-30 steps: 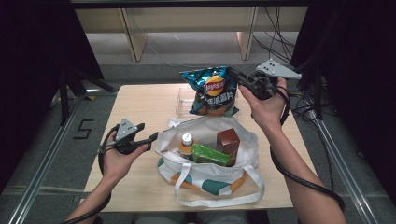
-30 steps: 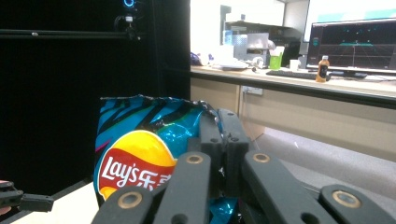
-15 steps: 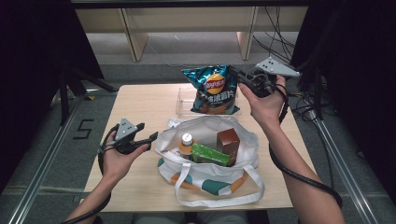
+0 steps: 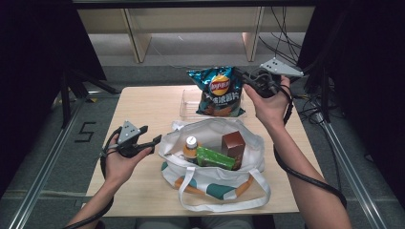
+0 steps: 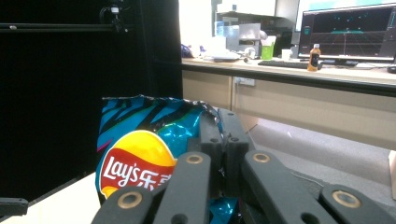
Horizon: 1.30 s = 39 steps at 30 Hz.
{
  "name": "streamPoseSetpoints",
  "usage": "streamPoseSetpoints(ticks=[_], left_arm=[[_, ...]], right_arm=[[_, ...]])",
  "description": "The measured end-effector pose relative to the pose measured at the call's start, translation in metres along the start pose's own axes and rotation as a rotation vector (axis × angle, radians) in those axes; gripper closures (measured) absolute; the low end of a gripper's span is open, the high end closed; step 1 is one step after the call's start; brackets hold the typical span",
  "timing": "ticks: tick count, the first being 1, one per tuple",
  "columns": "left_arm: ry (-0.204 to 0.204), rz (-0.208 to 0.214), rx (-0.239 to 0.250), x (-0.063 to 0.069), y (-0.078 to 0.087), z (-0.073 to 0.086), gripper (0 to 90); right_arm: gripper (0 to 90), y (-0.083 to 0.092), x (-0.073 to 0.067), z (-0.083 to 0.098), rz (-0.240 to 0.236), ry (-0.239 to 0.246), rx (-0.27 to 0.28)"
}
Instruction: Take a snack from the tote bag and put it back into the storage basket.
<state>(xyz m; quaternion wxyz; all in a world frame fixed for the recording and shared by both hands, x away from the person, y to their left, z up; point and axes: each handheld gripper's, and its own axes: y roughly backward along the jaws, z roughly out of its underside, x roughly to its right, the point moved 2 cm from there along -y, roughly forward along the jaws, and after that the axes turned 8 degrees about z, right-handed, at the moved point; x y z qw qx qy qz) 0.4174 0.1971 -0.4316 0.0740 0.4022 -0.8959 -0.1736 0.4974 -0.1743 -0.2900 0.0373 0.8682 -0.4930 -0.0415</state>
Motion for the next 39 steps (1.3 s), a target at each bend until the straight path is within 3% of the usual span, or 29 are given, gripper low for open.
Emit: streamPoseSetpoints(ticks=[18,28,29,39], left_arm=[[-0.004,0.000,-0.002,0.000,0.002,-0.001,35.4],[-0.005,0.001,0.004,-0.001,0.002,0.000,35.3],[0.000,-0.005,-0.001,0.000,0.002,0.000,35.3],[-0.002,-0.001,0.002,0.000,0.002,0.000,35.3]], right_arm=[[90.0,-0.010,0.003,0.002,0.005,0.007,-0.013],[90.0,-0.016,0.006,0.008,0.016,-0.007,-0.019],[90.0,-0.016,0.006,0.009,0.016,-0.026,-0.029],[90.0,-0.019,0.012,0.012,0.023,-0.028,-0.038]])
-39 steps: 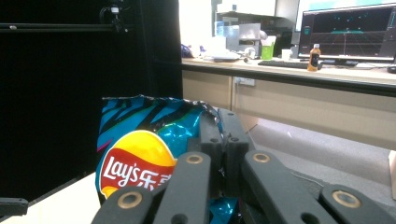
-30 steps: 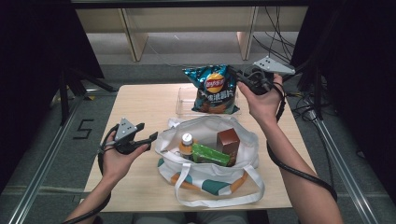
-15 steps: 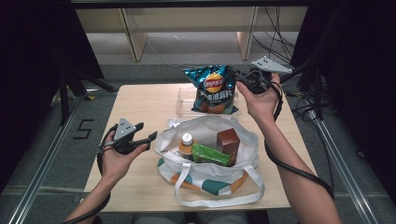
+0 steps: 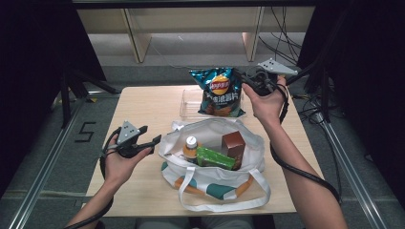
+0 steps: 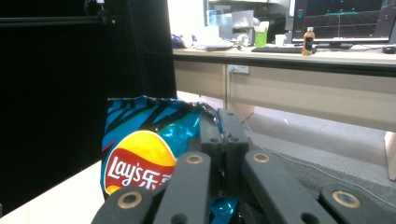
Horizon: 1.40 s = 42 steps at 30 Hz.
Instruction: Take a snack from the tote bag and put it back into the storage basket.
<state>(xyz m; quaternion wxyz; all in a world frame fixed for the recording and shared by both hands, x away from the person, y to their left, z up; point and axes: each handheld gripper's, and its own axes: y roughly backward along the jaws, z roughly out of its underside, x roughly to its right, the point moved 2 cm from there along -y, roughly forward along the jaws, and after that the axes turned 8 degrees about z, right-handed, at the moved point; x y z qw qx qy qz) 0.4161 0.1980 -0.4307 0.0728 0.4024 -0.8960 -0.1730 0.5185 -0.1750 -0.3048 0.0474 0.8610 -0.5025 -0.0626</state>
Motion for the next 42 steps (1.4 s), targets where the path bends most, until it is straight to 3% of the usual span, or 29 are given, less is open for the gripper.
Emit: streamPoseSetpoints(ticks=[6,7,9,12,34,39,42], left_arm=[[-0.007,0.007,0.009,0.000,-0.001,0.000,35.3],[-0.006,0.007,0.008,0.000,-0.001,0.000,35.3],[0.003,-0.002,0.000,0.001,0.000,0.000,35.3],[0.001,0.000,0.000,0.001,-0.001,0.000,35.3],[-0.001,0.000,-0.002,0.000,-0.001,0.000,35.3],[0.000,0.002,0.001,0.000,-0.001,0.000,35.3],[0.001,0.003,0.002,0.000,-0.002,0.000,35.3]], right_arm=[[90.0,-0.001,0.002,0.001,0.011,-0.015,-0.007],[90.0,-0.002,0.004,0.001,0.010,0.000,0.004],[90.0,-0.003,0.003,0.002,0.014,-0.025,-0.010],[90.0,-0.006,0.005,0.003,0.013,0.000,-0.002],[90.0,-0.014,0.013,-0.002,0.038,-0.012,-0.006],[90.0,-0.016,0.015,-0.002,0.046,-0.038,-0.015],[90.0,-0.018,0.018,-0.002,0.043,-0.020,-0.007]])
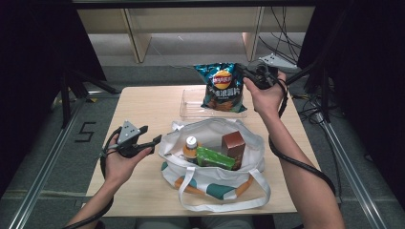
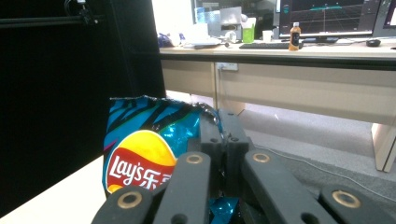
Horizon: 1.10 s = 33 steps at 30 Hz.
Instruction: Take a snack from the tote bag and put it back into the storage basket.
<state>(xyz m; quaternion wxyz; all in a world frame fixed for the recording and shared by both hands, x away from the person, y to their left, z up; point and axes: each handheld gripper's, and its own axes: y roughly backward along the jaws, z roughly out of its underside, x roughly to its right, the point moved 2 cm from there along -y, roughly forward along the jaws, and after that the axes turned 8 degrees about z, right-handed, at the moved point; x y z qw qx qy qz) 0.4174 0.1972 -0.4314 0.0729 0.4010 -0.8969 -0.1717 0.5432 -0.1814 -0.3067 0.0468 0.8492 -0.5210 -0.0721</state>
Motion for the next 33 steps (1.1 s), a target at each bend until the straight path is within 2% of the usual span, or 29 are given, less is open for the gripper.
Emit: streamPoseSetpoints(ticks=[2,3,5,15,17,19,20,22,23,25,33], left_arm=[[-0.001,0.001,0.000,0.000,0.000,0.000,35.3],[-0.002,0.001,-0.001,0.000,0.000,0.000,35.3],[-0.003,0.001,-0.001,0.000,0.000,0.000,35.3],[0.000,0.001,-0.002,0.000,-0.001,0.000,35.3],[-0.010,0.008,0.003,-0.001,-0.002,0.000,35.3],[-0.012,0.008,0.003,-0.001,-0.002,0.000,35.3],[-0.010,0.008,0.003,-0.001,-0.002,0.000,35.3],[-0.002,0.002,-0.002,-0.001,-0.001,0.000,35.3],[-0.001,-0.001,-0.005,-0.001,-0.001,0.000,35.3],[-0.010,0.007,0.004,-0.002,-0.002,0.000,35.3],[-0.008,0.008,0.004,-0.001,-0.002,0.000,35.3]], right_arm=[[90.0,-0.001,0.001,0.000,0.008,-0.014,-0.003],[90.0,-0.002,0.002,0.001,0.018,-0.002,0.000],[90.0,-0.002,0.003,0.001,0.020,-0.015,-0.011],[90.0,-0.006,0.008,0.003,0.024,-0.009,-0.007],[90.0,-0.006,0.009,0.003,0.025,-0.006,-0.011],[90.0,-0.006,0.010,0.002,0.028,-0.012,-0.009],[90.0,-0.006,0.009,0.002,0.030,-0.032,-0.021],[90.0,-0.006,0.012,0.001,0.032,-0.022,-0.011],[90.0,-0.006,0.011,0.000,0.031,-0.047,-0.010],[90.0,-0.006,0.014,-0.001,0.033,-0.026,-0.002],[90.0,-0.010,0.017,-0.003,0.048,-0.022,0.001]])
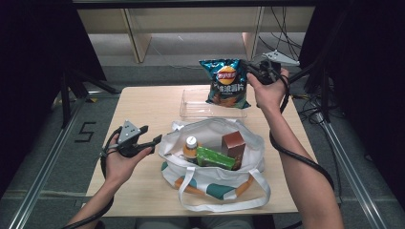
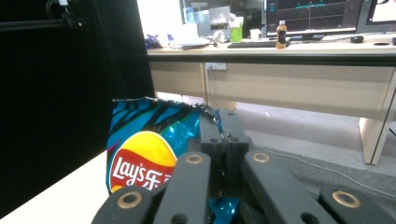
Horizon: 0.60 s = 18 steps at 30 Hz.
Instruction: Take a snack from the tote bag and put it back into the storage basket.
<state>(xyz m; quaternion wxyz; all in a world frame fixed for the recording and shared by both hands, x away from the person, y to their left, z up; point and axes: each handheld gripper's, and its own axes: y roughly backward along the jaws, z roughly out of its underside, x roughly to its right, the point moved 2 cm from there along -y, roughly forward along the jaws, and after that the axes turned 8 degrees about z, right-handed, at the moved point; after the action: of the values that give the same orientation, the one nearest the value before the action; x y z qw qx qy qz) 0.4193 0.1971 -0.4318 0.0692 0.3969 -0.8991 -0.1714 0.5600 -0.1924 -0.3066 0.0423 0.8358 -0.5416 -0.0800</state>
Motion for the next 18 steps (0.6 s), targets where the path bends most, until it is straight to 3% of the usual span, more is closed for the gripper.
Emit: streamPoseSetpoints(ticks=[1,3,18], left_arm=[[0.008,-0.003,-0.002,0.000,0.000,0.000,35.3],[0.002,0.000,0.001,0.000,0.000,0.000,35.3],[0.001,0.000,0.000,-0.002,0.000,0.001,35.3]], right_arm=[[90.0,0.000,-0.001,0.001,0.006,-0.021,-0.010],[90.0,-0.001,0.001,0.001,0.001,-0.005,-0.008],[90.0,-0.015,0.001,0.009,0.009,-0.033,-0.031]])
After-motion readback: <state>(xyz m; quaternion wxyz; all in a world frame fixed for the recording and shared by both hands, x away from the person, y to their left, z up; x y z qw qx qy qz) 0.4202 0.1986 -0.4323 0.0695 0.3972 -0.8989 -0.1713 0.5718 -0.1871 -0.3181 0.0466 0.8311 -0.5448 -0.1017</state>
